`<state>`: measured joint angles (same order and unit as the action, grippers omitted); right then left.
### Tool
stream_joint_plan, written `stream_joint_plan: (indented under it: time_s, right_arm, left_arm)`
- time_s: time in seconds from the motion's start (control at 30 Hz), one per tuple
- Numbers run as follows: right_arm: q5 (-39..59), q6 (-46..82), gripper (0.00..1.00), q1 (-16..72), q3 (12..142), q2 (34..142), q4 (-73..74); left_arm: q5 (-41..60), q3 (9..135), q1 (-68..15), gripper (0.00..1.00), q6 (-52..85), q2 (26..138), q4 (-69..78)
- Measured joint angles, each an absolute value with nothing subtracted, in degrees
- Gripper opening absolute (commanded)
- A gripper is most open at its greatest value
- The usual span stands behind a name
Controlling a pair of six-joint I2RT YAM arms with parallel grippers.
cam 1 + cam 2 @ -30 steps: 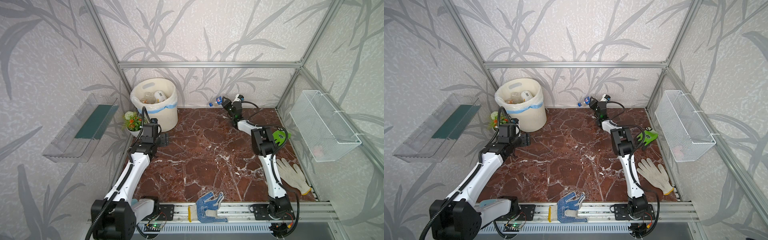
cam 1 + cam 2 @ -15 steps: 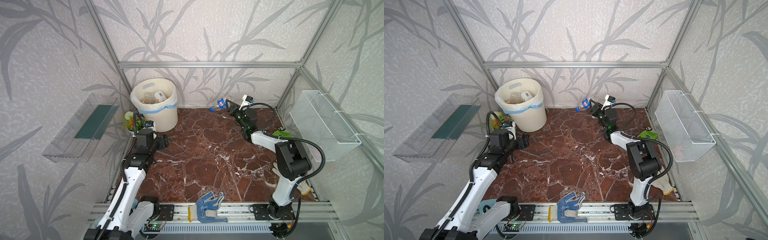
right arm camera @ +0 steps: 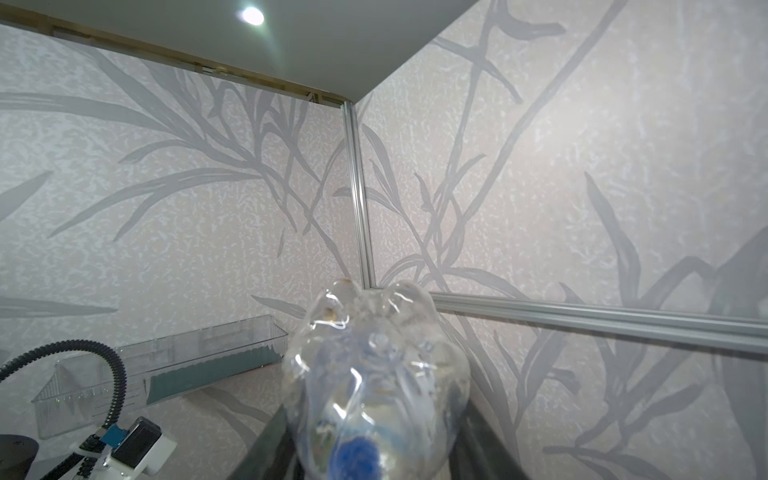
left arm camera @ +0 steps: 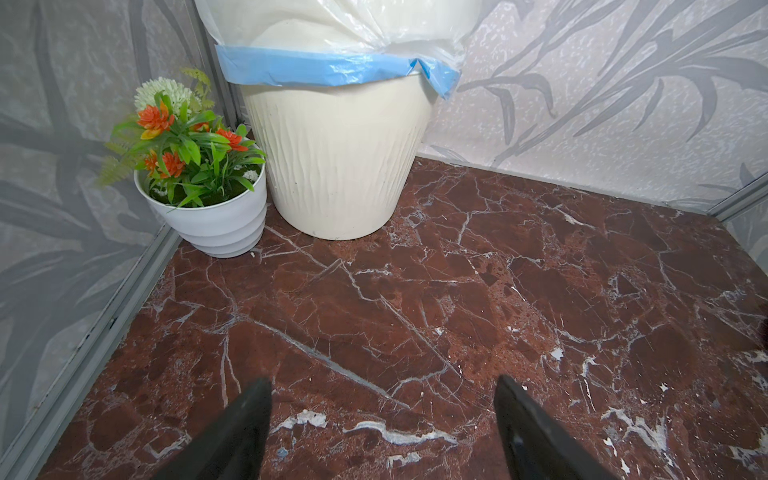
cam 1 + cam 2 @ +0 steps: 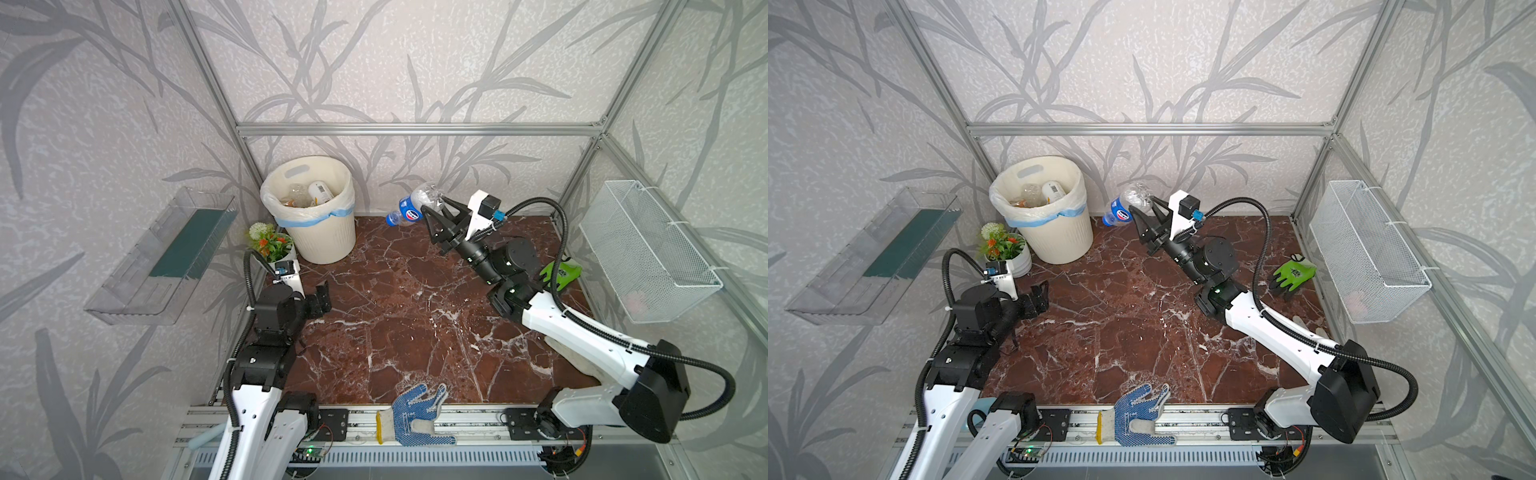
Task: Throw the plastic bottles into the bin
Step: 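Lift the Pepsi bottle with the right gripper and carry it over the bin, then open the right gripper over the bin to drop the Pepsi bottle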
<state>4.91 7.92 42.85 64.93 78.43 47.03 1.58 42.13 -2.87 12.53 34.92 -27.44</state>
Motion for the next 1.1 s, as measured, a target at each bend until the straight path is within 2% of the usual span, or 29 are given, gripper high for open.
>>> stream_joint_plan:
  time_s: [0.17, 0.27, 0.33, 0.4, 0.5, 0.53, 0.6, 0.7, 0.93, 1.1]
  right_arm:
    - [5.8, 2.4, 0.45, 46.1, 78.9, 87.1, 47.0]
    - [7.2, 1.8, 0.49, 46.5, 97.1, 100.5, 46.4]
    - [8.1, 2.0, 0.64, 46.7, 116.2, 113.6, 41.4]
    - [8.4, 2.0, 0.85, 46.8, 136.2, 127.2, 33.5]
    - [7.9, 1.7, 1.00, 46.8, 165.8, 148.2, 20.4]
    - [7.6, 1.7, 0.99, 46.7, 170.1, 152.0, 16.9]
    - [7.6, 1.6, 0.99, 46.6, 169.2, 153.5, 11.0]
    - [7.6, 0.7, 0.99, 46.5, 155.7, 147.3, 10.3]
    - [6.0, -1.6, 0.99, 44.9, 115.4, 118.9, 21.2]
    - [2.0, -2.9, 0.99, 41.8, 94.6, 99.1, 28.2]
  left_arm:
    - [1.6, 41.6, -2.9, 0.82, 14.1, 32.1, -27.9]
    - [1.5, 41.4, -2.9, 0.82, 14.8, 30.1, -27.8]
    - [1.3, 41.4, -2.9, 0.82, 15.1, 29.5, -27.8]
    - [1.1, 41.4, -2.9, 0.82, 15.1, 29.4, -27.9]
    - [0.9, 41.4, -3.0, 0.83, 15.0, 29.4, -28.3]
    - [0.7, 41.4, -3.0, 0.83, 15.0, 29.4, -28.4]
    - [0.5, 41.4, -3.0, 0.83, 14.8, 29.5, -28.5]
    - [0.5, 41.4, -3.0, 0.83, 14.6, 30.2, -28.4]
    - [0.8, 41.4, -3.0, 0.83, 14.7, 32.1, -27.8]
    - [1.8, 41.4, -3.1, 0.83, 16.4, 34.2, -25.5]
